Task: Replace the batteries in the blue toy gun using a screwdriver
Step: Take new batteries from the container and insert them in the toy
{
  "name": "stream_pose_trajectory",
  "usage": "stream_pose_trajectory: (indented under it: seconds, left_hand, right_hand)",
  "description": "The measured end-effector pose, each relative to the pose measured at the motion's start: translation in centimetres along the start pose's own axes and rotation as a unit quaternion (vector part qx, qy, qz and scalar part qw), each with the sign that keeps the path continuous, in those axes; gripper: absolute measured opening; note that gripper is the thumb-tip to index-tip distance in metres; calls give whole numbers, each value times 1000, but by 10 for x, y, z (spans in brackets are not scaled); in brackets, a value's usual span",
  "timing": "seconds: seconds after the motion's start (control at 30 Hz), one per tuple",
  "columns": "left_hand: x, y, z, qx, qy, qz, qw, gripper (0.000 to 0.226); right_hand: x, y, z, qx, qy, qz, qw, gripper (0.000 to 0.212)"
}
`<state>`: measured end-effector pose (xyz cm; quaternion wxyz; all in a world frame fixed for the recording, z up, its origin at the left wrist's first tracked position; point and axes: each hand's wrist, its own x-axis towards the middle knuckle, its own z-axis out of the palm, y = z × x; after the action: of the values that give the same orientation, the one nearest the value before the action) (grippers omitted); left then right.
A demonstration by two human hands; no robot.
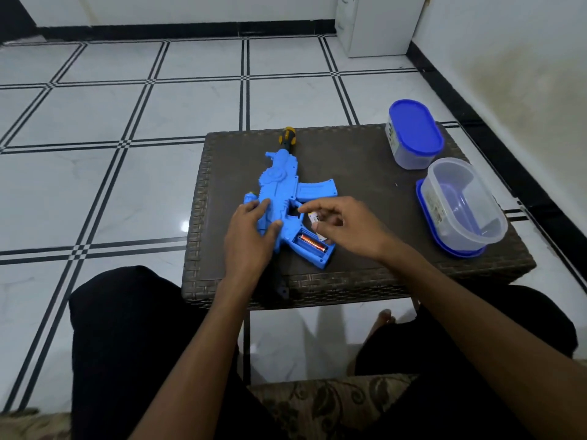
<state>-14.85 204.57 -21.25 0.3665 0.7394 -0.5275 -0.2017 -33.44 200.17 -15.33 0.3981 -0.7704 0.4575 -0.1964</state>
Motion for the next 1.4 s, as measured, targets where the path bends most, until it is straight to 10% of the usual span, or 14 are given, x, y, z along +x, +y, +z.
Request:
stream_pose_trajectory:
  seconds: [0.9, 1.4]
  left_hand:
    - [-1, -3, 1, -4, 2, -8, 1000, 51]
    - [0, -3, 1, -20, -5, -2, 1000, 53]
  right_hand:
    - [1, -1, 5, -200, -102, -45, 973, 21]
    - [10, -2, 26, -360, -6, -185, 914, 28]
